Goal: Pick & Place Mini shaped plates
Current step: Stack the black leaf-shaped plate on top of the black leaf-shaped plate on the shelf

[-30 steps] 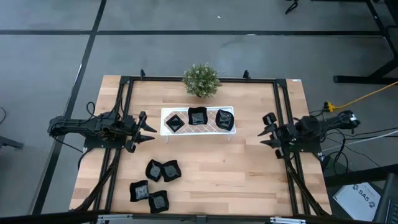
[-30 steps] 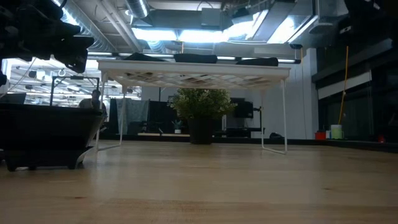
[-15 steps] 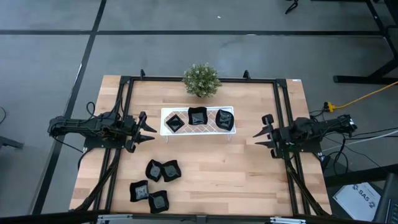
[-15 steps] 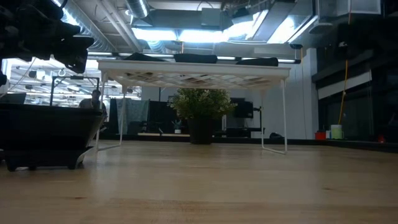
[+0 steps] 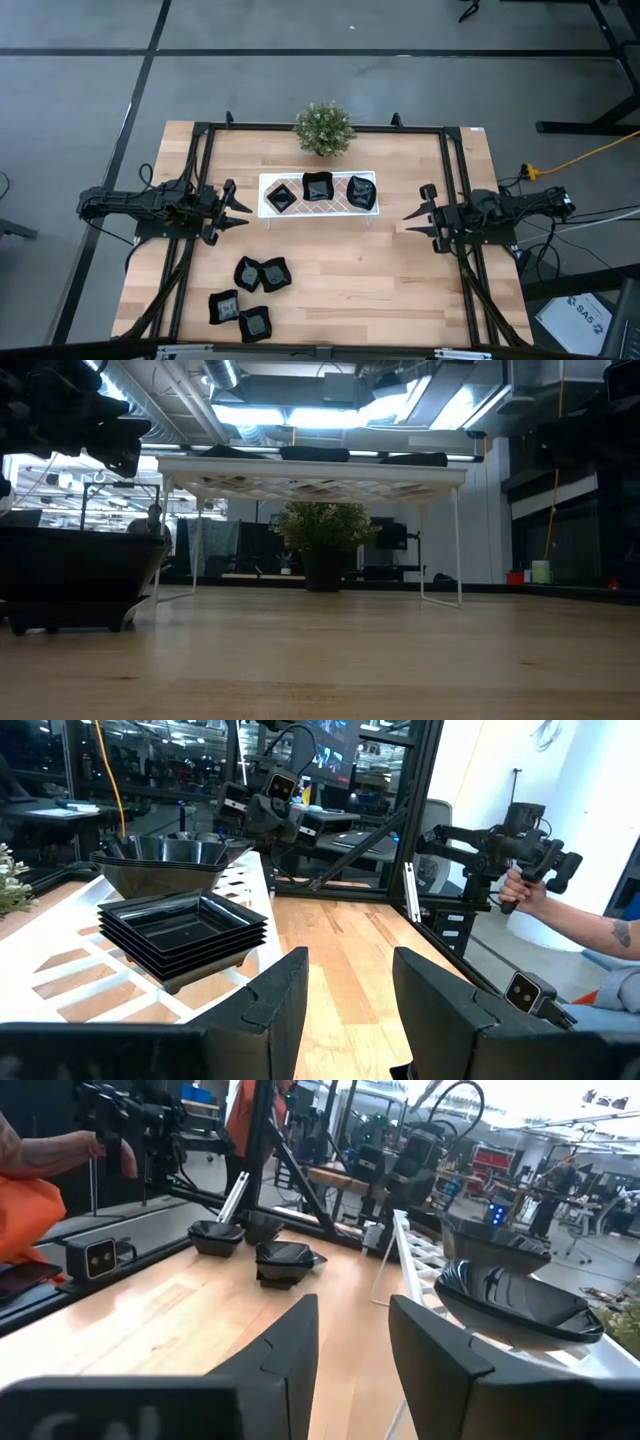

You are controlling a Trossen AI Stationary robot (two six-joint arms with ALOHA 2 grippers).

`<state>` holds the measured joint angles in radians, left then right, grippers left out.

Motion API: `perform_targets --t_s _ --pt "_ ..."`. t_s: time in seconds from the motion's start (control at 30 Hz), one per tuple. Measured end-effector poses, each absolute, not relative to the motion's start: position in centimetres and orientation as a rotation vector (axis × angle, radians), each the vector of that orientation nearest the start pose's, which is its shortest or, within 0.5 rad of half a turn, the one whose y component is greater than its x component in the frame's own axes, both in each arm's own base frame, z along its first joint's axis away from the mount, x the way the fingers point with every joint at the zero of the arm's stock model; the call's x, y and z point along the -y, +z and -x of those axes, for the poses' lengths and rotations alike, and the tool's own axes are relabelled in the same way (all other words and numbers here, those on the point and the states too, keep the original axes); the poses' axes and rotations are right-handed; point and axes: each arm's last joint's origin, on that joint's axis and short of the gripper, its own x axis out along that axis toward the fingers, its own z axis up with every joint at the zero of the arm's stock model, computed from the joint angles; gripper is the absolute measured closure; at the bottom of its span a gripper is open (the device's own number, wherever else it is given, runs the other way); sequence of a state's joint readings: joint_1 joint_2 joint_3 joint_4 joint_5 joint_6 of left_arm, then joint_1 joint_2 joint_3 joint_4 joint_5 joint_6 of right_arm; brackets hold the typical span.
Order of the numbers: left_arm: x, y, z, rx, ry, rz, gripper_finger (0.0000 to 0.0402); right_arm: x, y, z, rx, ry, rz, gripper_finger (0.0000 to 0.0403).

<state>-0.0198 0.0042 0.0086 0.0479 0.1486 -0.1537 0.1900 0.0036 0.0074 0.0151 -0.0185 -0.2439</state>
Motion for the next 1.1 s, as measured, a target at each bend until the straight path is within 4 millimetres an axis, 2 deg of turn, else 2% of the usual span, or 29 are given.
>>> perform_targets --t_s 0.43,0.57,0.73,0.9,1.1 --pt "0.6 17.1 -9.7 0.042 -0.172 0.215 0.0258 -1.9 16.7 -9.6 0.024 0.209 0.051 0.0279" --pt "0.5 17.3 -9.7 0.062 -0.125 0.155 0.0258 -1.9 16.7 -9.6 0.031 0.208 0.110 0.0279" --pt "0.4 17.7 -9.7 0.109 -0.094 0.191 0.0258 -1.9 16.7 -9.6 0.030 0.208 0.105 0.0279" --pt "0.6 18.5 -9.5 0.180 -0.153 0.141 0.0258 -1.9 16.7 -9.6 0.030 0.208 0.104 0.0279" --pt "1.2 19.9 -9.7 0.145 -0.239 0.152 0.0258 -1.9 16.7 -9.6 0.030 0.208 0.107 0.0279"
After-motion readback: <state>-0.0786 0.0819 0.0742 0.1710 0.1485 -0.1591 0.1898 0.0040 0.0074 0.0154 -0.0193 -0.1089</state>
